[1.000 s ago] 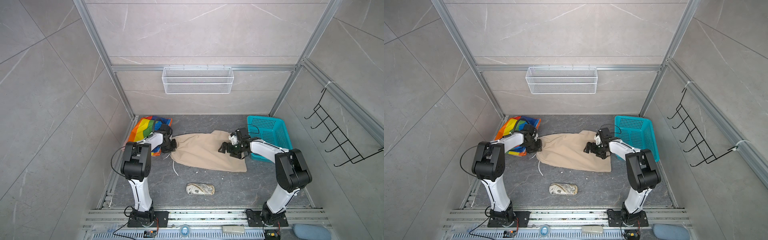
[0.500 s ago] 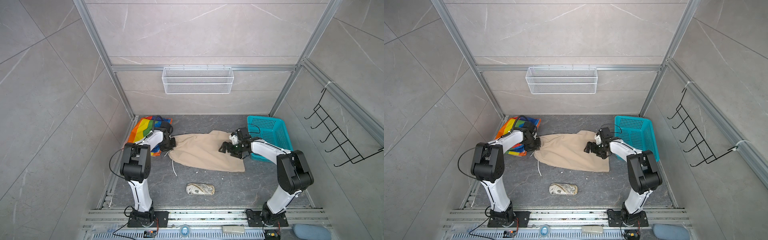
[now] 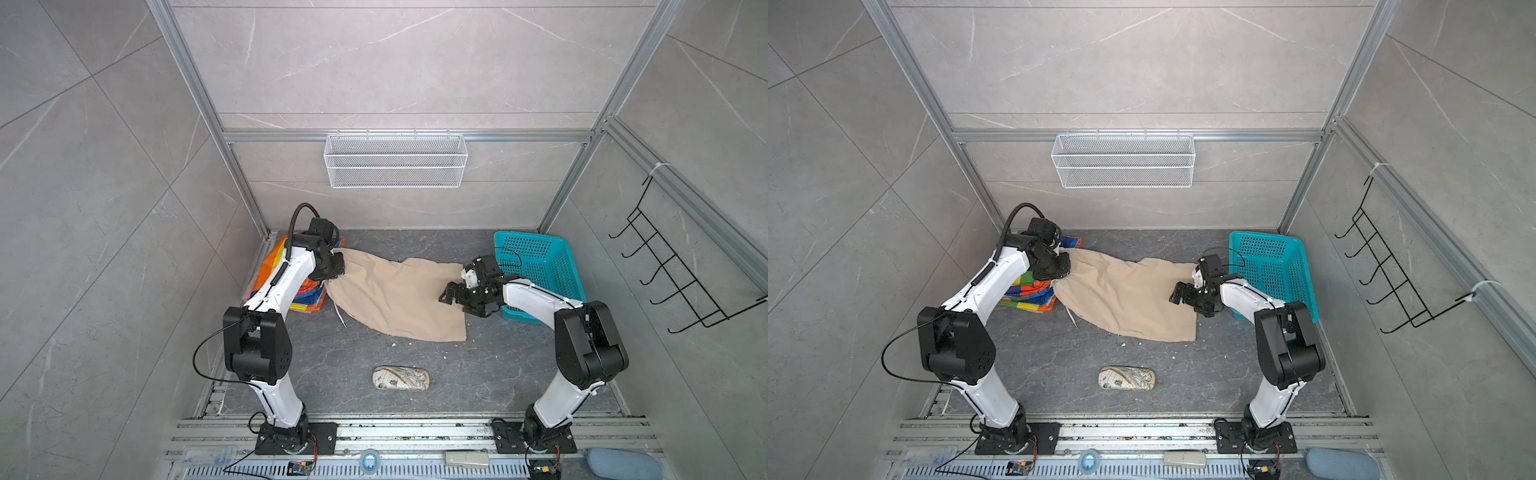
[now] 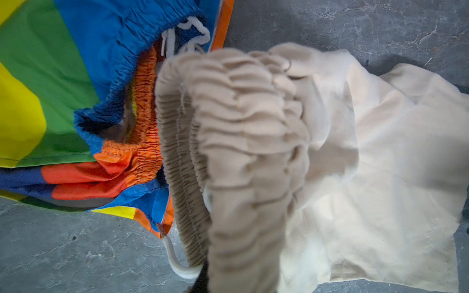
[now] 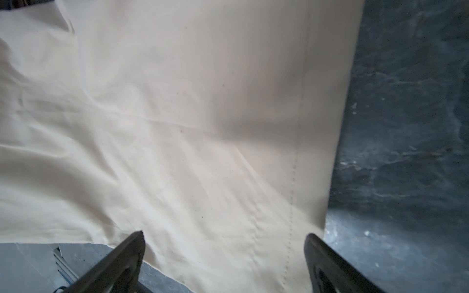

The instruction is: Fold and stack the shorts

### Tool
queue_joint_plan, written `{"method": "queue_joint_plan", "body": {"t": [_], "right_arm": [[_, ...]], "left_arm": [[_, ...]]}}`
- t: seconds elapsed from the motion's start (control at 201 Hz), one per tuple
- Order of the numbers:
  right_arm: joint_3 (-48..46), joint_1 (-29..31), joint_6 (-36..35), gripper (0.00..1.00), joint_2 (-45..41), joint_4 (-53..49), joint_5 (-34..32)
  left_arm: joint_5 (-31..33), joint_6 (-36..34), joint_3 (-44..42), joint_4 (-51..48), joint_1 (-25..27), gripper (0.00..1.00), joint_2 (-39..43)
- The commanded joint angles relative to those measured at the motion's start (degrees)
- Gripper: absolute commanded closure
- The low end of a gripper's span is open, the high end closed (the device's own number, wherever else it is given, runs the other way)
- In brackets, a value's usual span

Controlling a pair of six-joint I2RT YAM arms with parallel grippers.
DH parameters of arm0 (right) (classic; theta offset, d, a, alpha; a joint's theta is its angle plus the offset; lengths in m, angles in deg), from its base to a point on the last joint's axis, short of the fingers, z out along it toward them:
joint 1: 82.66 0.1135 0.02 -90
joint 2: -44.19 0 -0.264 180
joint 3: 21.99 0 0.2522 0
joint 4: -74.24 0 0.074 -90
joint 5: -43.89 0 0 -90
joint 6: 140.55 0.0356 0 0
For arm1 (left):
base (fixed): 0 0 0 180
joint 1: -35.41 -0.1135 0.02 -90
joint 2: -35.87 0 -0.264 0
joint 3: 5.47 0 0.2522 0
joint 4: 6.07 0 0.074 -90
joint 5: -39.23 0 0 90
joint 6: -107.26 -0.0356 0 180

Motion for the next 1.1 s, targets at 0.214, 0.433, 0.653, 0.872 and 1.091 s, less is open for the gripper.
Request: {"method": "queue_joint_plan", "body": {"t": [0.214, 0.433, 0.653, 0.872, 1.091], "right_arm": [[10.9, 12.1, 25.3, 0.01, 9.4, 23.1, 2.3], [30.8, 15.6, 35.9, 0.01, 27.8, 27.6, 1.8], [50.7, 15.6, 33.7, 0.01, 41.8, 19.8, 0.2], [63.6, 15.6, 31.8, 0.01, 50.3, 11.8, -0.5], [63.3, 15.3, 26.2, 0.01, 43.8, 7.7, 0.3]], "left_arm": [[2.8, -1.4, 6.7, -5.1, 4.6, 1.0, -0.5], [2.4, -1.9, 7.5, -5.7, 5.0, 1.0, -0.2], [2.7, -3.4, 7.1, -6.1, 5.0, 1.0, 0.2], [3.8, -4.3, 6.8, -6.3, 4.9, 1.0, 1.2], [6.1, -5.7, 7.4, -7.1, 4.9, 1.0, 0.9]]}}
